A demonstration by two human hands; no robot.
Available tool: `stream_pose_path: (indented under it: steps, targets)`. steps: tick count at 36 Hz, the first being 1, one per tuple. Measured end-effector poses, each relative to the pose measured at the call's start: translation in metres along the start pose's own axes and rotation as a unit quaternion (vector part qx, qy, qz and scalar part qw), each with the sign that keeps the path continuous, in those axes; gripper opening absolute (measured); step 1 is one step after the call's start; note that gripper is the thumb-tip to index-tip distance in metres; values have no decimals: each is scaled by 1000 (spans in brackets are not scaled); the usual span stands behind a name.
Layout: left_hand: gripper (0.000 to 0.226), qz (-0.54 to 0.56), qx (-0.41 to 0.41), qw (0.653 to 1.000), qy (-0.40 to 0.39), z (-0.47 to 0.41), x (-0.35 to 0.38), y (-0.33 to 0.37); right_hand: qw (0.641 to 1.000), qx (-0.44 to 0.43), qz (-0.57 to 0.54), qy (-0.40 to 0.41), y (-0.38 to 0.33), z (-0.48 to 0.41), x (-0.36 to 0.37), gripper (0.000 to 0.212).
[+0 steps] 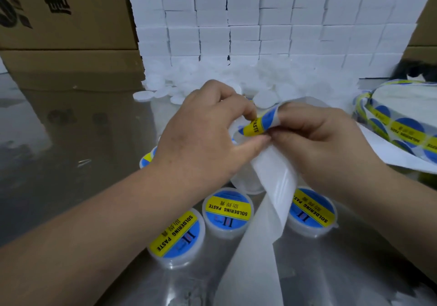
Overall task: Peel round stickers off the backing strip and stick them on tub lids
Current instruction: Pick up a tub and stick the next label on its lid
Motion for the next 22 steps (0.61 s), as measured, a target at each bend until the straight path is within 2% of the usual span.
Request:
stream_pose_path:
  steps: [4,7,11,15,19,22]
  targets:
    - [21,-1,6,1000,-4,0,0,0,1000,-19,18,1,-3,-1,0,25]
    - [6,51,-54,997,21,-2,-4,-8,999,1,25,21,1,-3,-6,30]
    - [21,138,-170,969,118,-6,-19,-35,999,15,29,33,3,-3,-7,40]
    - [38,213,-261,928,159,-6,-22,-59,996,41,1,78,6,-3,-15,46]
    - [36,153,-220,954,132,-5,-19,-50,987,19,34,156,3,-2,-29,61]
    - [35,116,-189,968,119,-2,-18,-40,984,-25,77,161,-8,-2,-31,63]
Point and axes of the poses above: each hand's wrist, its own z-axis away from the middle knuckle, its own x-axis out of the palm, y = z × x, the point moved 7 cm from there along -z, towards the middle knuckle, and after that the axes turned 4 degrees about y, right-handed, at the moved point
